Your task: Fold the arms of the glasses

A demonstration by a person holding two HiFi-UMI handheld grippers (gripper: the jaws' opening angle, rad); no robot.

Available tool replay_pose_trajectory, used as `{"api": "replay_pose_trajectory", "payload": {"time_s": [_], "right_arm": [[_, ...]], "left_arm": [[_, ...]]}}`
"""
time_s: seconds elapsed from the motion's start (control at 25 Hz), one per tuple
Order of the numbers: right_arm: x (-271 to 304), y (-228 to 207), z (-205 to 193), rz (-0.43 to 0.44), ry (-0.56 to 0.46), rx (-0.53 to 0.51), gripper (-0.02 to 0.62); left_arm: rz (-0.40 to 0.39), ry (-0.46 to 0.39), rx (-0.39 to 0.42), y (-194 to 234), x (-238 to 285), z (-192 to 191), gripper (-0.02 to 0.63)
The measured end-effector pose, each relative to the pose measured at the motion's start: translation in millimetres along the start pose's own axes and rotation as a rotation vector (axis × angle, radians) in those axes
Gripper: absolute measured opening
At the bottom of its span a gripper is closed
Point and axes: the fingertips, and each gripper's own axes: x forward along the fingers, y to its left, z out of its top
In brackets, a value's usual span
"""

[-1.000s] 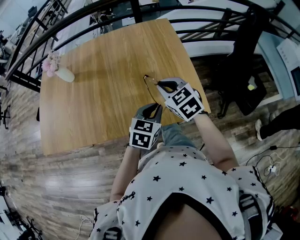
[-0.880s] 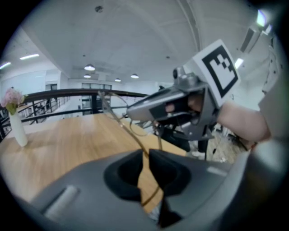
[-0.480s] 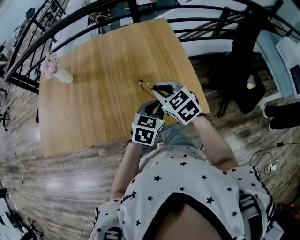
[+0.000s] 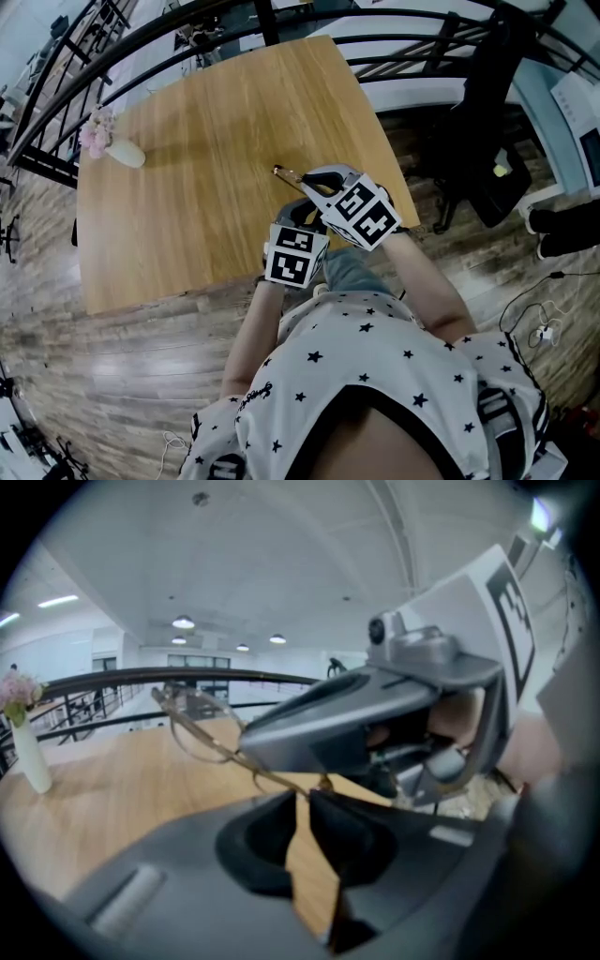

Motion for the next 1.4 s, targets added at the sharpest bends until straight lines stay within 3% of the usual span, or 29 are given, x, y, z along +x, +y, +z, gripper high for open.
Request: {"api": "replay_pose_trajectory", "payload": {"time_s": [0.84, 1.16, 1.4], "right_arm": [[-7, -23, 0, -0.074, -0.01, 0.019, 0.021], [-14, -41, 1, -0.13, -0.018, 0.035, 0.021], [-20, -54, 3, -0.168, -0.026, 0.046, 0.021]], "left_arm": [[0.024, -0.049, -0.084, 9, -27, -8, 0.063], [0.055, -0.093, -0.124, 21, -45, -16, 0.103], [0.031, -0.114, -0.153, 22, -54, -24, 0.15]]}}
